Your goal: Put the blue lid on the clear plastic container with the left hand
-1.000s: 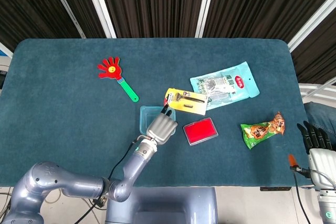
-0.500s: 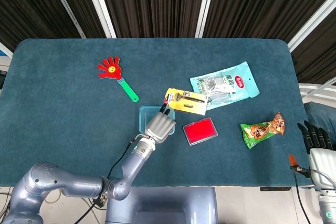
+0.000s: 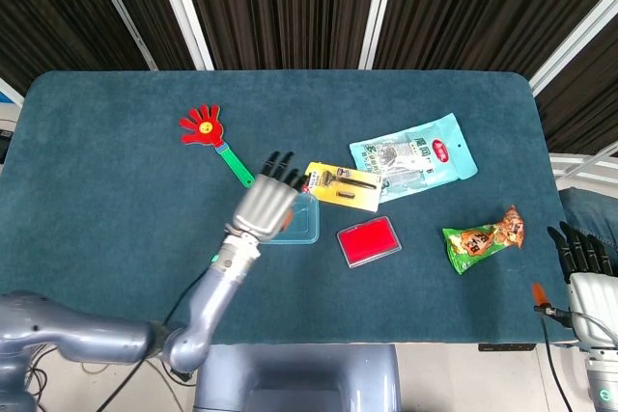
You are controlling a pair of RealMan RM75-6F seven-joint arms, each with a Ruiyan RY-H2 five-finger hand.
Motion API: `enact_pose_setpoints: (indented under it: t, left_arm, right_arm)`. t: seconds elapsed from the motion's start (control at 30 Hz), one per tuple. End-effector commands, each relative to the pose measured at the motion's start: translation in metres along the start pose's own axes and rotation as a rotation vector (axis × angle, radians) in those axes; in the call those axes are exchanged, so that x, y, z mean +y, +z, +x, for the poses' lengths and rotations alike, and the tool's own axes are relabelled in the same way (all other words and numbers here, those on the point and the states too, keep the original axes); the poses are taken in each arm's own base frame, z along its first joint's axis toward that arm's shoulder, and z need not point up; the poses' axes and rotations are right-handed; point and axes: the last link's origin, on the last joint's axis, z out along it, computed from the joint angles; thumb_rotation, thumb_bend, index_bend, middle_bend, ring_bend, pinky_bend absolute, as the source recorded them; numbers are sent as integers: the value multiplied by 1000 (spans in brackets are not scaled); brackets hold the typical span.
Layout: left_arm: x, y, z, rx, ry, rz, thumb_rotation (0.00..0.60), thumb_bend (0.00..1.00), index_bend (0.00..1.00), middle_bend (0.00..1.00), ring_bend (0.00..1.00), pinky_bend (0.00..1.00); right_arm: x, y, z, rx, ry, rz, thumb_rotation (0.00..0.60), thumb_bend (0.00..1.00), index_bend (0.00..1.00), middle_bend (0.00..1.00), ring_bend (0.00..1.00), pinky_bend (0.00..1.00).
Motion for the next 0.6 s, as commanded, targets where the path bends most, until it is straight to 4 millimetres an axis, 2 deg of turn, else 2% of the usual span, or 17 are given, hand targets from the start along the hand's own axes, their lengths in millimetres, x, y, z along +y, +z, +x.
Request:
enact_pose_setpoints:
  t: [0.03, 0.27, 0.37, 0.5, 0.6]
  left_arm:
    - [-60, -53, 8, 3, -17, 143, 600, 294, 210, 158, 0, 78]
    - [-161, -156, -9, 46, -149, 406, 600, 280, 172, 92, 0, 58]
    - [-186, -194, -19, 62, -206, 454, 600, 263, 170, 87, 0, 45]
    - [-206, -236, -32, 67, -230, 482, 600, 262, 170, 85, 0, 25]
    - [-216, -259, -38, 83, -253, 481, 600, 262, 170, 81, 0, 4]
  right_arm:
    - [0, 0, 0, 2, -7, 2, 600, 390, 8, 0, 0, 0]
    - [-1, 1, 0, 4, -29, 24, 600, 390, 8, 0, 0, 0]
    - [-2, 1, -1, 6, -41, 32, 600, 390, 8, 0, 0, 0]
    - [-3, 0, -1, 9, -61, 45, 600, 390, 8, 0, 0, 0]
    - [-4, 1, -1, 12, -65, 49, 600, 390, 8, 0, 0, 0]
